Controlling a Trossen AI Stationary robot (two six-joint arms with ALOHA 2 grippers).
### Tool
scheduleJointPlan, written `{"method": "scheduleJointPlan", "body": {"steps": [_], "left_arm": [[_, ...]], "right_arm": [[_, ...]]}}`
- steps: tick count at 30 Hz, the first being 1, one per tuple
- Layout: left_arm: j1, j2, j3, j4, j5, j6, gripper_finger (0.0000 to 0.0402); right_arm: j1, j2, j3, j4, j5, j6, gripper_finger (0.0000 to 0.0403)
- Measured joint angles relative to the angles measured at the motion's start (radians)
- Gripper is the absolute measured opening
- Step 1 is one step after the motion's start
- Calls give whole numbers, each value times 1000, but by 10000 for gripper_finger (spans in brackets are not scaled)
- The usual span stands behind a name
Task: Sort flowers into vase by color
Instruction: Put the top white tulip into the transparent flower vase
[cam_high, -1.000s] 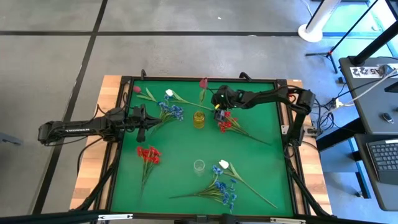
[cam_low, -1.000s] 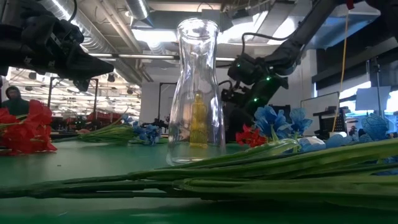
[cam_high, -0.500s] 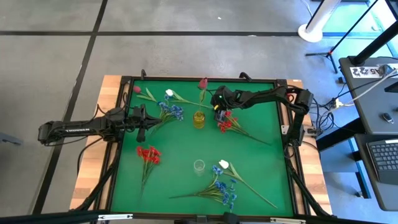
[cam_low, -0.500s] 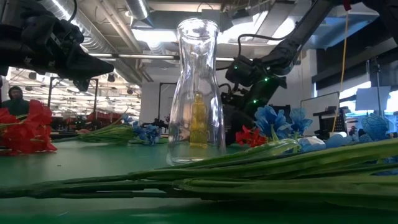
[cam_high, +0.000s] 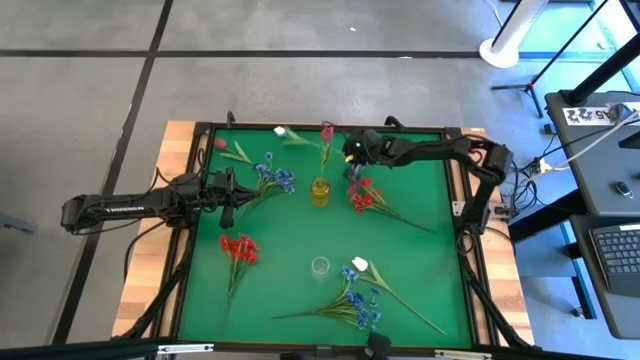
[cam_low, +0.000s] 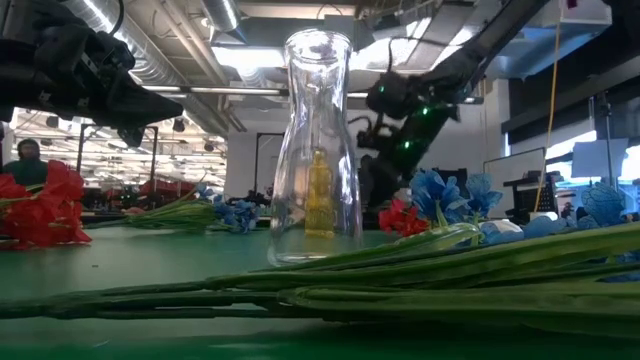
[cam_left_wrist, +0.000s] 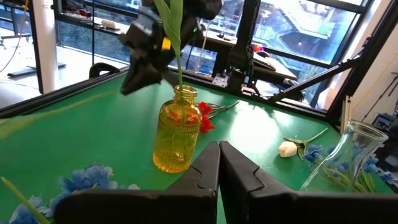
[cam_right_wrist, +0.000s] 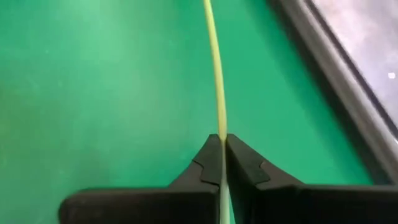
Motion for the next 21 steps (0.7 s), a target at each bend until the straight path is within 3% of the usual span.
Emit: {"method": "scheduleJointPlan", "body": {"steps": [12, 21], "left_arm": [[0, 0, 0, 0, 0, 0, 0], [0, 0, 0, 0, 0, 0, 0]], "right_arm": [[-86, -335, 1, -198, -5, 125, 3], [-83, -637, 1, -248, -125, 177, 1]]}}
